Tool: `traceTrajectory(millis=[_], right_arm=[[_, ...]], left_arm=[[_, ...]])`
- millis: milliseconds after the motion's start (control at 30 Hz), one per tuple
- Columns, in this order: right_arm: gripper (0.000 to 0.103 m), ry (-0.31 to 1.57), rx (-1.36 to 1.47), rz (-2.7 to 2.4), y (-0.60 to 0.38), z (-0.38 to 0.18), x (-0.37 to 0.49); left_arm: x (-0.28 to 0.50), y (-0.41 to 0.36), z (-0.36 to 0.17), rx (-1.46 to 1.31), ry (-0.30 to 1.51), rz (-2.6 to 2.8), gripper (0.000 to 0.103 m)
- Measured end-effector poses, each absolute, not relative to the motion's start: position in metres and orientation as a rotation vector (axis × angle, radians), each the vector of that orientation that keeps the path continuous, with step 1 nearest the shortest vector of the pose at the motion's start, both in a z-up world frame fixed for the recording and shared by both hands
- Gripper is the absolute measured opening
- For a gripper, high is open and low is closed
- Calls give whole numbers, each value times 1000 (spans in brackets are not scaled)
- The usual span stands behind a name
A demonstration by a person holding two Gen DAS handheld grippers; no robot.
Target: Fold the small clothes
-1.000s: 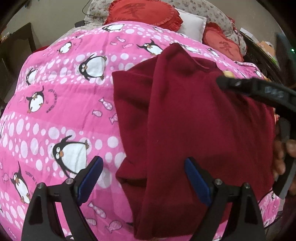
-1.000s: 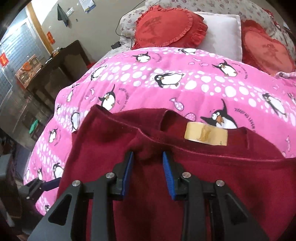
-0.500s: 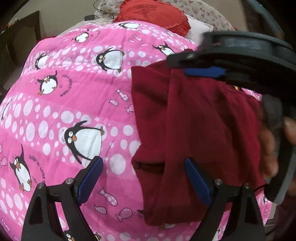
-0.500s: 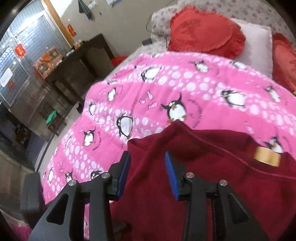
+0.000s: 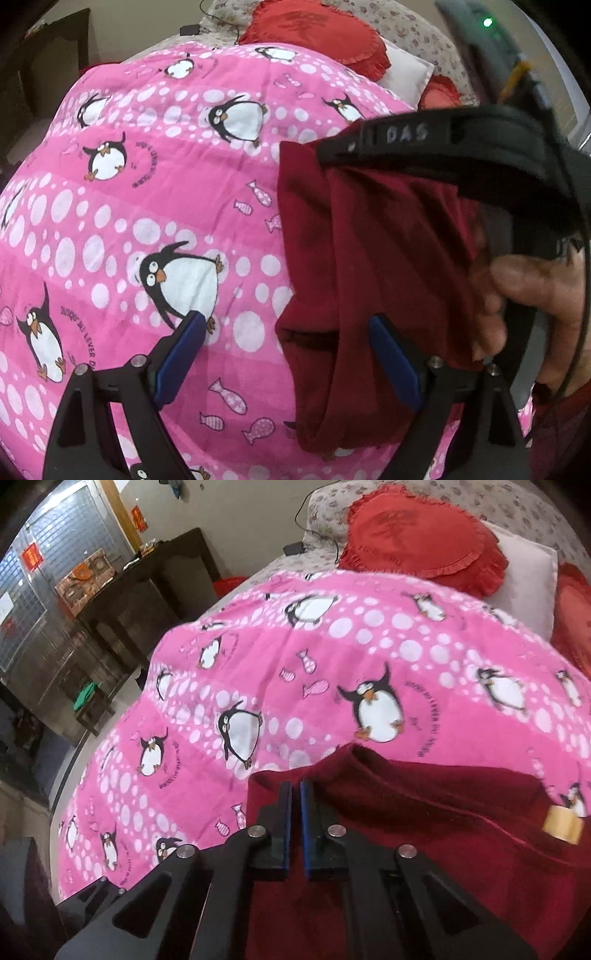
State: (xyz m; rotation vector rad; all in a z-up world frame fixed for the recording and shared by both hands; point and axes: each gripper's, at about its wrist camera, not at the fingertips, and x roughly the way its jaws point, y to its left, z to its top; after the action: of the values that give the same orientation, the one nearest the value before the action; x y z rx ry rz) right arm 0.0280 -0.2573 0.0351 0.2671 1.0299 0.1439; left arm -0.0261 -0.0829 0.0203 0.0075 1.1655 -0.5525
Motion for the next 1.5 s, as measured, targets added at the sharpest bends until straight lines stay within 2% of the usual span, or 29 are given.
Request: traceTrajectory(millis=[167,200,233,333,467,533,600,633,800,867,900,933,967,1000,1033,1100,1233,1500], right_arm=[[0,993,359,177,-269,43,16],[17,997,364,176,-270,46,15],[29,1004,363,171,-270,50,14],[36,1062,296,127,-258,55,20],[37,1148,130,47,-232,44,33],[43,1163,60,22,-220,37,37],[59,1171,30,22,-213,32,40],[63,1173,18,18,-210,30,41],[68,1173,-5,-12,-204,23,45],[66,1160,0,-17,-205,23,44],[58,1152,-17,-30,-206,23,42],[43,1148,-42,-46,-203,24,42],[37,1142,-63,-56,-204,24,40],[26,1131,-65,-51,-206,26,37],[13,1117,-46,-39,-212,29,33],[0,1105,57,22,-230,34,26],[0,1057,273,141,-267,47,9],[0,993,373,182,-296,66,-19]], left_arm=[[-27,-81,19,-7,1163,-557,92],[-27,-79,19,-13,1165,-558,92],[-28,-78,18,-22,1167,-559,92],[-30,-71,18,-47,1164,-560,92],[-31,-58,14,-94,1170,-567,92],[-30,-53,11,-109,1179,-566,92],[-30,-51,11,-112,1180,-565,93],[-30,-50,10,-108,1178,-562,93],[-29,-54,7,-107,1180,-554,93],[-29,-56,7,-107,1181,-554,93],[-26,-58,6,-105,1181,-553,93],[-27,-60,7,-102,1182,-551,93],[-28,-62,8,-99,1182,-549,93],[-28,-63,9,-98,1182,-547,93],[-28,-65,10,-97,1180,-547,93],[-29,-68,12,-102,1170,-562,93],[-26,-77,16,-145,1144,-635,93],[-6,-98,8,-181,1149,-679,93]])
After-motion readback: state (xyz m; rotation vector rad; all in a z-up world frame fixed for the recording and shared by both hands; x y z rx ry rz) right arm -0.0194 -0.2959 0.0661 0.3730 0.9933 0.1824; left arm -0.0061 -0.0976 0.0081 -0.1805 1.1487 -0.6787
